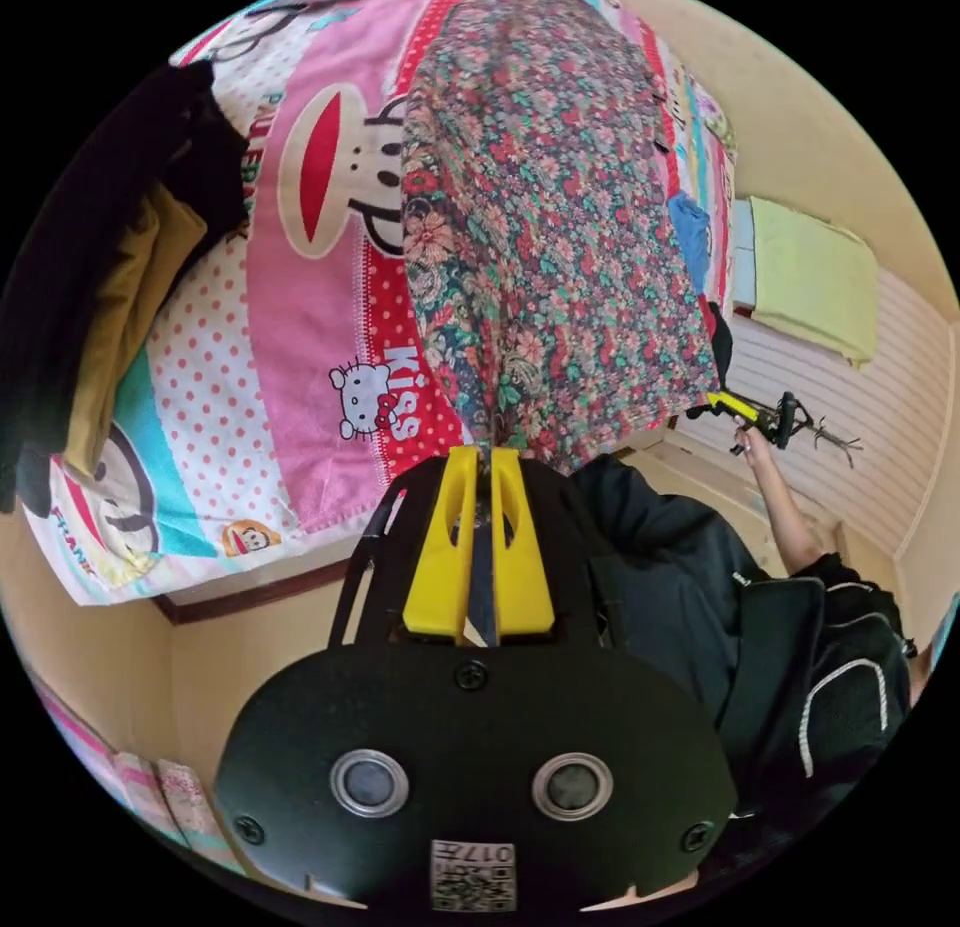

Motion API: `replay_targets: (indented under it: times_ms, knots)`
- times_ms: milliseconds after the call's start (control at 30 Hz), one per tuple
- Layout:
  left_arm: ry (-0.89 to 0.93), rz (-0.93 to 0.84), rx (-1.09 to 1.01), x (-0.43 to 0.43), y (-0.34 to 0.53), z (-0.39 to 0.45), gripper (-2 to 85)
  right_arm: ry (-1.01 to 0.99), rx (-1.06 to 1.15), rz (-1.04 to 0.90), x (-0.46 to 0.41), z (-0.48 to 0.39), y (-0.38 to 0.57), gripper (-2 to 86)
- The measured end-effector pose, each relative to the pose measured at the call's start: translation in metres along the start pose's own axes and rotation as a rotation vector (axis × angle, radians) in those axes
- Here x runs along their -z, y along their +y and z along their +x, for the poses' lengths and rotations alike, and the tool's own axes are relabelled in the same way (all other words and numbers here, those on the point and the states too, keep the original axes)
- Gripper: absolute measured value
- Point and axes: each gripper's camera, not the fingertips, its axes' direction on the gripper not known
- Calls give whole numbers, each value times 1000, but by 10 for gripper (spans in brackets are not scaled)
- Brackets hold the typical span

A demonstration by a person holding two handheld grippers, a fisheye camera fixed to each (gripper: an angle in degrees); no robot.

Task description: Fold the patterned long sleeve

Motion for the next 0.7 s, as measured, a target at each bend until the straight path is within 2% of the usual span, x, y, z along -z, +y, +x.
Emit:
replay_targets:
  times_ms: [167, 300, 467, 700]
  knots:
    - [-103, 72, -102, 12, 52, 30, 14, 51, 0, 6, 51, -39, 37, 29]
    - [-152, 44, -120, -30, 97, 39, 17, 66, -22, -59, 43, -68, 72, 29]
    - [-264, -42, -103, -114, 134, 36, 18, 102, -62, -209, -22, -111, 111, 29]
    - [-273, 9, 141, -217, 143, -1, 28, 111, -160, -384, -114, -134, 93, 35]
